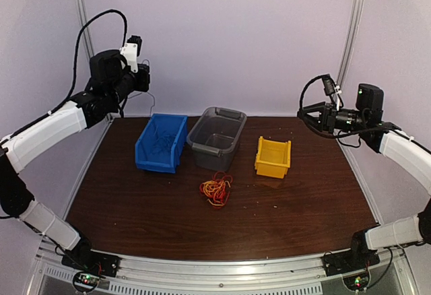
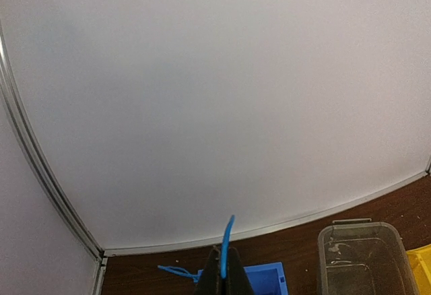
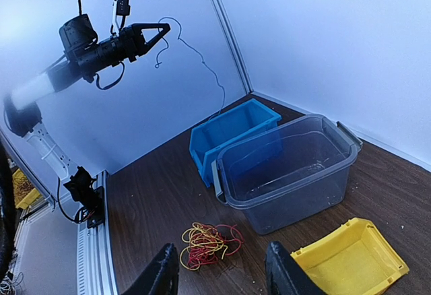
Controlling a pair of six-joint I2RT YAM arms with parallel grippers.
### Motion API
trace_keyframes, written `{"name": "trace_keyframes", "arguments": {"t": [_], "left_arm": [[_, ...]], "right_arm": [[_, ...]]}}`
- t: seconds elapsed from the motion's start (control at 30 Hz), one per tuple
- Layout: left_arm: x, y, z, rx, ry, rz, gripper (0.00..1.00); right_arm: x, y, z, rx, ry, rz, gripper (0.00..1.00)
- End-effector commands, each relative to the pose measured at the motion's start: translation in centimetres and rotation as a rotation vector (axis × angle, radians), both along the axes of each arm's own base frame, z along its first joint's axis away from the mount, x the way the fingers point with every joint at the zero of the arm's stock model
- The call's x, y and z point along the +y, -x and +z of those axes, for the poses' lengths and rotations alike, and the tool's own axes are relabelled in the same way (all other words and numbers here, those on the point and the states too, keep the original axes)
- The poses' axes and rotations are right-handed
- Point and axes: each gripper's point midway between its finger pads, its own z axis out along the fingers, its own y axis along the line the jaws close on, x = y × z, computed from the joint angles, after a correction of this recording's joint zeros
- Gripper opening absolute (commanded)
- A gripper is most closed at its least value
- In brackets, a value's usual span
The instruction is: Untangle the cables
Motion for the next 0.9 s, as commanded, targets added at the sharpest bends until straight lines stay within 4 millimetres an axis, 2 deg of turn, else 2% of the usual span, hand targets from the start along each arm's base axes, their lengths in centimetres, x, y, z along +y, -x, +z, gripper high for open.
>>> {"name": "trace_keyframes", "arguments": {"t": [0.0, 0.1, 0.17, 0.23, 0.57, 0.73, 0.87], "left_arm": [[-0.2, 0.6, 4.0, -0.089, 0.043, -0.035, 0.0], [-0.5, 0.1, 5.8, -0.108, 0.032, -0.038, 0.0], [-0.8, -0.4, 5.9, -0.106, 0.019, -0.037, 0.0], [-1.0, -0.9, 5.2, -0.092, 0.008, -0.029, 0.0], [-1.1, -2.5, -0.2, -0.024, -0.02, 0.008, 0.0], [-2.1, -3.7, -4.8, 0.051, -0.047, -0.007, 0.0], [-3.3, -4.7, -7.7, 0.103, -0.048, -0.043, 0.0]], "right_arm": [[0.1, 0.0, 0.0, -0.008, -0.004, -0.003, 0.45], [0.1, -0.1, -0.2, -0.005, -0.006, -0.007, 0.45], [0.1, -0.1, -0.1, -0.006, -0.006, -0.007, 0.45], [0.1, -0.1, 0.0, -0.011, -0.005, -0.01, 0.45], [0.0, 0.0, -0.1, -0.015, 0.002, -0.013, 0.46], [-0.1, 0.0, -0.5, -0.015, 0.011, -0.019, 0.46], [-0.1, 0.0, -0.6, -0.013, 0.015, -0.022, 0.46]]}}
